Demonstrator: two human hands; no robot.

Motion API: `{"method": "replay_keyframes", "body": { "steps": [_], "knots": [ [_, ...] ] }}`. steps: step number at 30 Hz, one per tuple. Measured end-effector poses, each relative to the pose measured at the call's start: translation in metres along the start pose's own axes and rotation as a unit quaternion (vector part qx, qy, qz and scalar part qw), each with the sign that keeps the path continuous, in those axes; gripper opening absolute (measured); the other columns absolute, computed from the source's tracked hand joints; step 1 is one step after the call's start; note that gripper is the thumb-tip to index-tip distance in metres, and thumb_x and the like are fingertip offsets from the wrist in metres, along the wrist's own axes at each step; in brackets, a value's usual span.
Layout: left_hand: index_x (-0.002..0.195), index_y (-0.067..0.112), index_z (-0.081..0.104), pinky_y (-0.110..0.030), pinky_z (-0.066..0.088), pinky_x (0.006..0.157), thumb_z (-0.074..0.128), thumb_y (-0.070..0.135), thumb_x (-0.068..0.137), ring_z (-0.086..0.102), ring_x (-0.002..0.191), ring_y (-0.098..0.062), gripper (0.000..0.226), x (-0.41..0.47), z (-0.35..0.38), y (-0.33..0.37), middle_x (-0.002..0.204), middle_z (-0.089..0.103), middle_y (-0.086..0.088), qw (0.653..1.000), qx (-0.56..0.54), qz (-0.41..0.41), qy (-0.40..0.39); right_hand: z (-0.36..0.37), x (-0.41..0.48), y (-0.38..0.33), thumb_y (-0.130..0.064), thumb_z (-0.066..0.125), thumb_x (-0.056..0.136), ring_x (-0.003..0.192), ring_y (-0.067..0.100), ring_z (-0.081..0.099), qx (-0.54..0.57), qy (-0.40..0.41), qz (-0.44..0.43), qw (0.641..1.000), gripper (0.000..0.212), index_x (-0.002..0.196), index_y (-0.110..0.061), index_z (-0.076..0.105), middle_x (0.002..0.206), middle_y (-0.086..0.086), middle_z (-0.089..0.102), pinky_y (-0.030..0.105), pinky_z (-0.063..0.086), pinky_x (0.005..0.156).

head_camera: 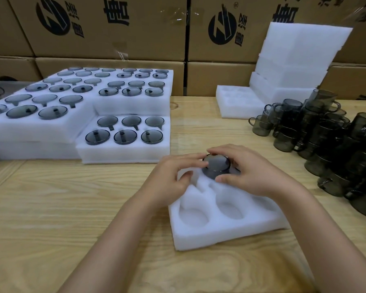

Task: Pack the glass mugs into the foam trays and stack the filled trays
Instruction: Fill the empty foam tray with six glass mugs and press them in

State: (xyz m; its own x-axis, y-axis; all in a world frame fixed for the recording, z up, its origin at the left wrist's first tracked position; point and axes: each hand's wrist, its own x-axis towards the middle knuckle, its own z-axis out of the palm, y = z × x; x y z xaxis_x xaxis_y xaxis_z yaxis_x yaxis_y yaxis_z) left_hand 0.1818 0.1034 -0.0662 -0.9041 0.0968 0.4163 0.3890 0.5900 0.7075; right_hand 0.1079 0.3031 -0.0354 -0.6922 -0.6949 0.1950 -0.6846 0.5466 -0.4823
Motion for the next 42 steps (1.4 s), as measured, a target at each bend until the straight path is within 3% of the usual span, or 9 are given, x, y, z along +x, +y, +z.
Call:
{"method": "replay_keyframes", "body": {
  "steps": [8,13,17,24,29,32,35,39,42],
  "knots": [
    [0.106,0.011,0.074,-0.033,0.037,0.107,0.059,-0.005,0.086,0.055,0.122,-0.010,0.030,0.001,0.001,0.002,0.122,0.066,0.003,0.998,0.060,0.012,-0.014,0.005,-0.005,-0.002,-0.053,0.042,0.091,0.128,0.007,0.025,-0.074,-0.025,0.042,0.996,0.044,0.134,-0.045,0.043,0.129,-0.039,0.037,0.023,0.015,0.096],
    [0.110,0.017,0.073,-0.035,0.030,0.110,0.049,0.023,0.082,0.049,0.127,-0.004,0.037,0.000,0.001,0.005,0.125,0.063,0.011,0.995,0.087,0.006,-0.038,0.015,-0.006,0.001,-0.047,0.010,0.099,0.135,0.000,-0.027,-0.176,-0.109,0.067,0.976,0.046,0.145,-0.048,0.009,0.141,-0.039,-0.011,0.041,-0.025,0.107],
    [0.105,0.016,0.073,-0.031,0.032,0.105,0.041,0.037,0.072,0.053,0.121,-0.010,0.051,-0.006,0.006,0.005,0.119,0.066,0.008,0.998,0.053,0.018,0.018,0.017,-0.009,-0.001,-0.045,0.011,0.100,0.140,-0.001,-0.018,-0.131,-0.113,0.085,0.981,0.046,0.146,-0.048,0.008,0.141,-0.040,-0.010,0.039,-0.021,0.111],
    [0.104,0.025,0.063,-0.039,0.043,0.100,0.052,0.008,0.064,0.057,0.114,-0.018,0.045,-0.009,0.011,-0.014,0.115,0.064,0.000,0.948,-0.226,-0.129,0.184,0.026,-0.005,-0.009,-0.044,0.012,0.101,0.144,0.003,-0.008,-0.130,-0.057,0.140,0.980,0.045,0.146,-0.047,0.014,0.153,-0.030,0.003,0.045,-0.010,0.115],
    [0.111,0.016,0.058,-0.013,0.049,0.072,0.062,-0.005,0.067,0.063,0.081,0.003,0.049,0.001,0.004,-0.027,0.101,0.065,-0.003,0.899,-0.308,-0.182,0.253,0.027,0.011,-0.013,-0.040,0.028,0.101,0.142,0.011,0.018,-0.064,-0.021,0.142,0.988,0.043,0.144,-0.036,0.031,0.153,-0.015,0.027,0.035,0.007,0.116],
    [0.107,0.019,0.061,-0.019,0.053,0.071,0.061,-0.014,0.073,0.065,0.081,-0.006,0.047,0.001,0.005,-0.033,0.097,0.067,-0.001,0.893,-0.318,-0.187,0.259,-0.001,0.029,0.002,-0.038,0.049,0.095,0.102,0.013,0.055,0.099,0.125,0.189,0.969,0.036,0.129,-0.025,0.054,0.123,-0.003,0.060,0.021,0.039,0.083],
    [0.105,0.019,0.063,-0.025,0.053,0.077,0.063,-0.005,0.067,0.064,0.085,-0.011,0.046,0.003,0.006,-0.034,0.098,0.068,-0.002,0.891,-0.320,-0.191,0.258,-0.041,0.055,0.048,-0.027,0.052,0.092,0.098,0.024,0.058,-0.001,0.257,0.244,0.935,0.034,0.122,-0.012,0.058,0.106,0.005,0.064,0.029,0.042,0.082],
    [0.103,0.020,0.064,-0.024,0.054,0.076,0.057,0.006,0.060,0.065,0.085,-0.010,0.046,0.004,0.007,-0.037,0.095,0.069,0.002,0.891,-0.324,-0.187,0.258,-0.075,0.076,0.104,-0.024,0.049,0.092,0.099,0.039,0.056,-0.105,0.229,0.375,0.892,0.036,0.122,-0.005,0.046,0.116,0.024,0.057,0.037,0.044,0.073],
    [0.105,0.021,0.063,-0.022,0.053,0.071,0.057,0.005,0.060,0.066,0.081,-0.009,0.048,0.004,0.008,-0.040,0.087,0.071,0.009,0.890,-0.328,-0.184,0.257,-0.084,0.084,0.125,-0.020,0.048,0.092,0.071,0.032,0.062,-0.118,0.198,0.394,0.890,0.031,0.121,-0.007,0.048,0.104,0.023,0.060,0.032,0.049,0.057]
  ]
}}
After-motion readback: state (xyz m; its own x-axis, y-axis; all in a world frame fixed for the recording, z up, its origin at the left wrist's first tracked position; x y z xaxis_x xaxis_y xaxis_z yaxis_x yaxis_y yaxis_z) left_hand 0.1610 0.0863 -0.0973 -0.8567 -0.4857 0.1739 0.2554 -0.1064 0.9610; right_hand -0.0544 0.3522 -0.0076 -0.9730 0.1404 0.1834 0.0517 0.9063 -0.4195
